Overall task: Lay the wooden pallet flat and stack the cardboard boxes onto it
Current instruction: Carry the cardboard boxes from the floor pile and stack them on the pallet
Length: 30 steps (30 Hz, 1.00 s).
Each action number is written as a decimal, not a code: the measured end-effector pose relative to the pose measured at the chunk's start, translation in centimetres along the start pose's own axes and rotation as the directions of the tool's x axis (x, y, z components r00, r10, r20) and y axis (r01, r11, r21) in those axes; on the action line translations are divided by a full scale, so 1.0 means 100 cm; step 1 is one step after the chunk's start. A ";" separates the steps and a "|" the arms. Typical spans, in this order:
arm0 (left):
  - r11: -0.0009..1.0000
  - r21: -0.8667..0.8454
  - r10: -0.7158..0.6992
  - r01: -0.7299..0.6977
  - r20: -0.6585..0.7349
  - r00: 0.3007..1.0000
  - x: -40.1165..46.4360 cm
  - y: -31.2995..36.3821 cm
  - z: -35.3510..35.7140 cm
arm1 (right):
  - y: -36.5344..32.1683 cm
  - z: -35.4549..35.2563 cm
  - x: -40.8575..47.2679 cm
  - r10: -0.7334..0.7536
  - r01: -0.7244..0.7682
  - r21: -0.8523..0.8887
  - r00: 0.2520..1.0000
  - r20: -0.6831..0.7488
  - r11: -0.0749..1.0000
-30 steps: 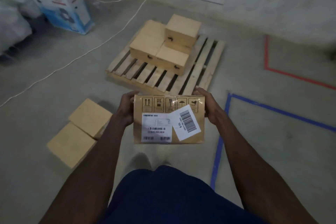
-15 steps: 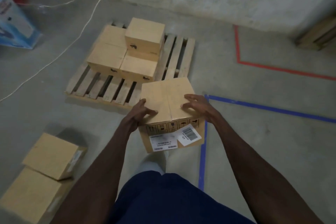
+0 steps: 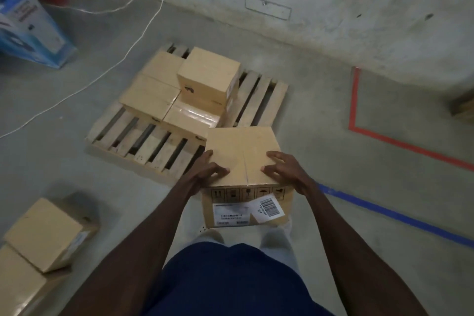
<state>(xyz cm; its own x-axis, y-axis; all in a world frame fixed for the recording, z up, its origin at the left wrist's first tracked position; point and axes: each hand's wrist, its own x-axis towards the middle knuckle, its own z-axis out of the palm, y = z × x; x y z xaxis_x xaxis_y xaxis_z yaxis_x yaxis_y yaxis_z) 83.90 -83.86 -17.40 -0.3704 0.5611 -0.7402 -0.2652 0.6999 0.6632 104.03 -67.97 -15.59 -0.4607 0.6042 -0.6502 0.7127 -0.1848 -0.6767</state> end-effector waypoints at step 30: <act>0.758 -0.613 -0.198 -0.224 -0.543 0.816 0.121 0.080 0.034 | -0.191 -0.043 0.274 -0.168 0.506 -0.508 0.804 0.570 0.697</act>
<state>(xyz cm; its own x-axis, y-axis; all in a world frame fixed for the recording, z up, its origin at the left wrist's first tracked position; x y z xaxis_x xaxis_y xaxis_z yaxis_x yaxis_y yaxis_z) 80.34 -69.95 -21.47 -0.7332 0.0796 -0.6753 -0.6635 0.1336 0.7361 80.11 -44.54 -19.02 -0.7916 0.0750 -0.6065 0.5327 0.5709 -0.6247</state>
